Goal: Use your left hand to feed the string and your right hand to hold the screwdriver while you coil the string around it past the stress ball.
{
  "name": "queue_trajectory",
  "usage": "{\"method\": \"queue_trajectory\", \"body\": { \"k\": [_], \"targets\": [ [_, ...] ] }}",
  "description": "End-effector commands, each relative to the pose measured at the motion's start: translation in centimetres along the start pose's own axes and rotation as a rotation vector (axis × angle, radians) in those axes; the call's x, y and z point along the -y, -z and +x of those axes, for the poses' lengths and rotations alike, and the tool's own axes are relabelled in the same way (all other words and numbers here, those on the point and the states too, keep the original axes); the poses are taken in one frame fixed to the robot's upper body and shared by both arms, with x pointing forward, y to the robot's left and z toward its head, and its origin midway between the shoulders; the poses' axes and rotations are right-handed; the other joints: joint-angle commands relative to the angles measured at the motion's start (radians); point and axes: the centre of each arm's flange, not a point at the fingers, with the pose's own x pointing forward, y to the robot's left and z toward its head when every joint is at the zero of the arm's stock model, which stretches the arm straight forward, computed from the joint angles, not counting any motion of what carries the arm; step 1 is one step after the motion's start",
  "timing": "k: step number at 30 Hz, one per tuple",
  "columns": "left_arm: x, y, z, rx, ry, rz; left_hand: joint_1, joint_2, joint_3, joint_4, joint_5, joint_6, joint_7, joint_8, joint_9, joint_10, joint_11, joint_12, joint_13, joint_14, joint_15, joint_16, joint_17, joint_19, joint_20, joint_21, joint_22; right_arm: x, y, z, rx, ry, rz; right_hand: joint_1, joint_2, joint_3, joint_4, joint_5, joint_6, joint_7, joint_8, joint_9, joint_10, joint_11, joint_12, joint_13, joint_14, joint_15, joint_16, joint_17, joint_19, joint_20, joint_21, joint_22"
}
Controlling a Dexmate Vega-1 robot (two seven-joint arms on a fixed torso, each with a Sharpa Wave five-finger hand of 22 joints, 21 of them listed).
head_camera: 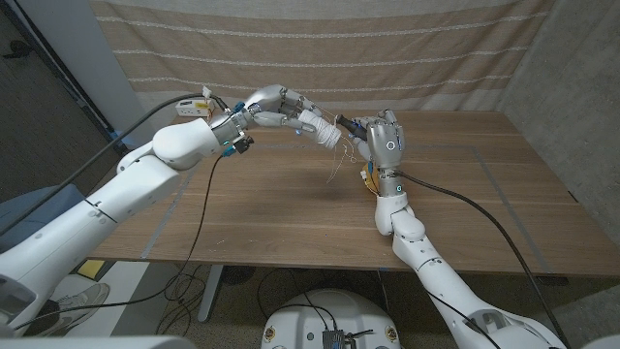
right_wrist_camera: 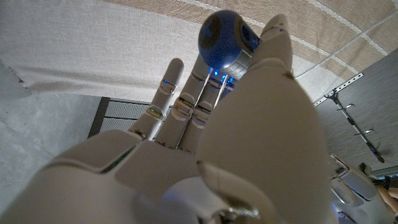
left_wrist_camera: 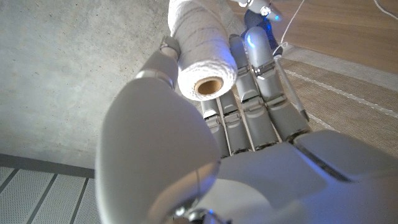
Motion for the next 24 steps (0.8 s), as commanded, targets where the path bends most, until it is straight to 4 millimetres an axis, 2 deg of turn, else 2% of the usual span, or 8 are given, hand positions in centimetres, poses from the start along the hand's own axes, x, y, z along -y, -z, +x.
{"method": "queue_trajectory", "body": {
  "k": [1,9,10,12,24],
  "targets": [
    [-1.5,-0.6,-0.4,0.084,-0.112,-0.042,0.218,0.224,0.01,0.002,0.006,0.027,0.02,0.007,0.003,0.05,-0.034,0.005,0.018,0.157,-0.203,-0.003,0.002,-0.001,-0.117,0.005,-0.001,-0.9,0.6,-1.6,0.068,-0.052,-0.011,0.206,0.201,-0.007,0.0,0.008,0.069,-0.052,0.007,0.006,0.009,-0.003,-0.004,0.002,0.013,-0.016,-0.001,0.006,-0.005,-0.164,0.009,-0.001],
    [-3.0,-0.5,-1.3,0.122,-0.254,-0.046,0.217,0.223,0.009,0.002,0.006,0.029,0.02,0.005,0.002,0.05,-0.034,0.001,0.018,0.159,-0.201,-0.009,-0.005,-0.002,-0.116,0.004,-0.002,-0.9,0.6,-2.2,0.081,-0.064,0.002,0.21,0.202,-0.014,0.001,0.009,0.067,-0.052,0.006,0.006,0.009,-0.006,-0.008,0.004,0.01,-0.015,-0.005,0.008,-0.008,-0.164,0.013,-0.001],
    [-3.3,-0.5,-1.4,0.123,-0.276,-0.042,0.217,0.223,0.009,0.002,0.006,0.029,0.019,0.005,0.002,0.05,-0.035,0.001,0.018,0.159,-0.201,-0.01,-0.006,-0.002,-0.116,0.004,-0.002,-0.9,0.6,-2.3,0.082,-0.064,0.008,0.21,0.203,-0.015,0.002,0.009,0.066,-0.052,0.005,0.006,0.009,0.0,-0.008,0.003,0.01,-0.015,-0.005,0.008,-0.009,-0.164,0.013,-0.001],
    [-3.7,-0.3,-1.7,0.122,-0.316,-0.034,0.217,0.223,0.009,0.002,0.006,0.03,0.019,0.004,0.001,0.051,-0.035,0.001,0.019,0.158,-0.202,-0.01,-0.006,-0.002,-0.116,0.004,-0.002,-0.8,0.6,-2.4,0.087,-0.063,0.015,0.212,0.203,-0.016,0.002,0.009,0.067,-0.054,0.006,0.006,0.008,-0.006,-0.009,0.004,0.01,-0.016,-0.006,0.009,-0.01,-0.164,0.014,-0.001],
    [-5.7,0.2,-3.2,0.103,-0.502,0.072,0.217,0.223,0.009,0.002,0.007,0.031,0.018,0.001,0.0,0.055,-0.037,-0.004,0.017,0.159,-0.202,-0.014,-0.008,-0.003,-0.115,0.004,-0.002,1.4,-0.6,-1.8,0.143,-0.011,0.081,0.216,0.206,-0.026,0.007,0.01,0.069,-0.053,0.006,0.006,0.01,-0.003,-0.015,0.005,0.012,-0.015,-0.01,0.012,-0.014,-0.164,0.02,-0.002]
  ]
}}
